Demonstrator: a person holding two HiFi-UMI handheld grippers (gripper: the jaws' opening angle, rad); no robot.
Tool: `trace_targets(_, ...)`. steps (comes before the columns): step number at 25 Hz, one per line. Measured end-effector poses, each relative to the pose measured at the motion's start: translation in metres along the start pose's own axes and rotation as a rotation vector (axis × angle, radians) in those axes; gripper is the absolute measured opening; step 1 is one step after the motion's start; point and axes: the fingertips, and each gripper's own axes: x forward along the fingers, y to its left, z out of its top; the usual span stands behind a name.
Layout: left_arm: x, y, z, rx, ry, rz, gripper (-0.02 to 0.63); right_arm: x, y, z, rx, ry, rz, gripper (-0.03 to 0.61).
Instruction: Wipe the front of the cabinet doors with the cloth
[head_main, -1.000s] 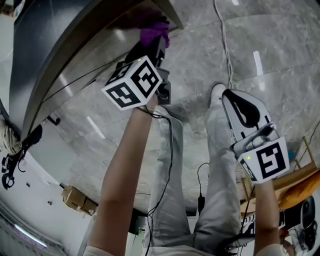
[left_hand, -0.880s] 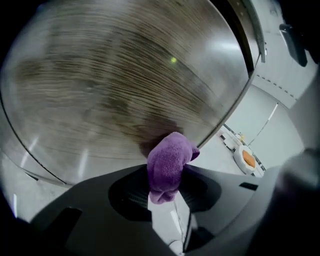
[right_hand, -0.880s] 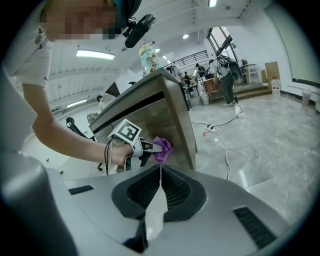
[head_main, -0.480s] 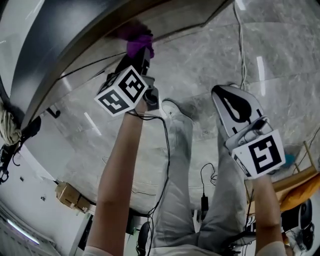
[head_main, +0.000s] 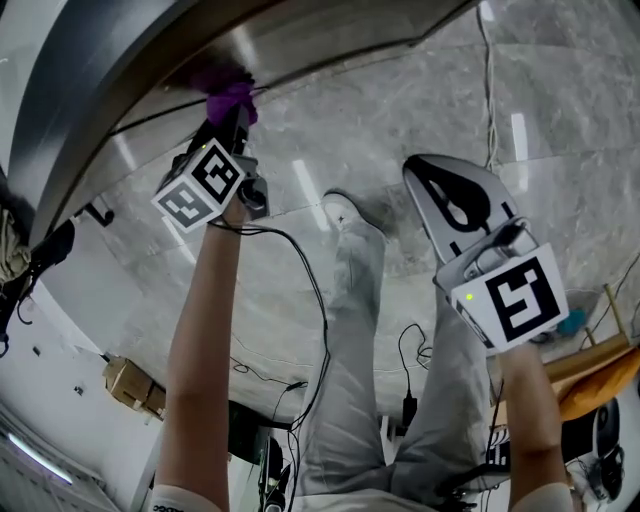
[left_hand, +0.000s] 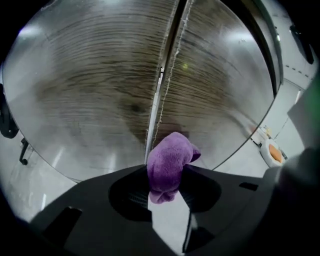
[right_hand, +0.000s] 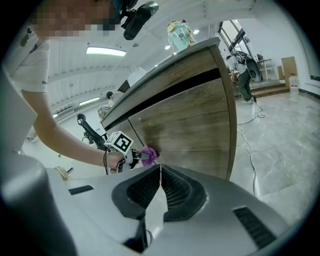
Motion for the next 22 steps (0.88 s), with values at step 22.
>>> trace_targets(22, 0.096, -0.286, -0.041, 0.079, 0.129, -0.269, 0.146, -0.092, -0.133, -0.031, 0.105, 0.013, -0.031, 0.029)
